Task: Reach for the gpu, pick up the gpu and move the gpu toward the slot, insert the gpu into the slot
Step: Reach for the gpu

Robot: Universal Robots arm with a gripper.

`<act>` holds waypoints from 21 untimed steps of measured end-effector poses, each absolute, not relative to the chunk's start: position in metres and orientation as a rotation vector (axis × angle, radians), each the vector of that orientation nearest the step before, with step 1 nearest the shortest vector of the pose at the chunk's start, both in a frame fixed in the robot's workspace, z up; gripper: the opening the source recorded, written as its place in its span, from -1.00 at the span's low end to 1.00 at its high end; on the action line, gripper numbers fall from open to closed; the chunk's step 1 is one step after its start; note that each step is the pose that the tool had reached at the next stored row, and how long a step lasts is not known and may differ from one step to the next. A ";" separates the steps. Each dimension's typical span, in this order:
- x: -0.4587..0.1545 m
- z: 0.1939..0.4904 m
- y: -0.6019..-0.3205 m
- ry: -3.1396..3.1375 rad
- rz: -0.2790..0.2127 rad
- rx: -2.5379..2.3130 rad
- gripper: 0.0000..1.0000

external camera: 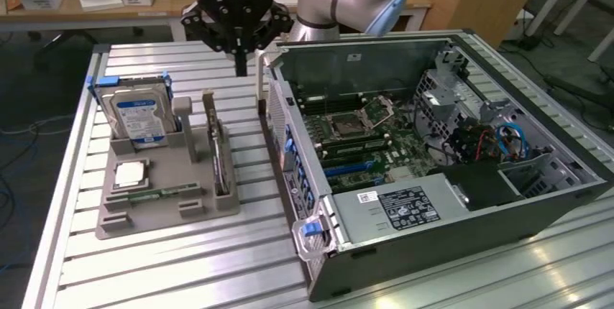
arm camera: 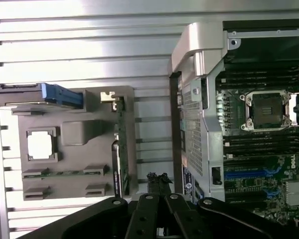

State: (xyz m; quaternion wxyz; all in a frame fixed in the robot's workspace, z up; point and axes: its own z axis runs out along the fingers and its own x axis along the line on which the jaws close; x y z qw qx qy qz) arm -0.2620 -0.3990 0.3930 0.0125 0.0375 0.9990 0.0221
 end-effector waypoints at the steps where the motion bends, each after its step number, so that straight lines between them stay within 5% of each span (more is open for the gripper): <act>1: -0.265 0.393 -0.399 3.114 0.069 0.117 -0.80; 21: -0.309 0.393 -0.399 3.114 0.069 0.117 -0.80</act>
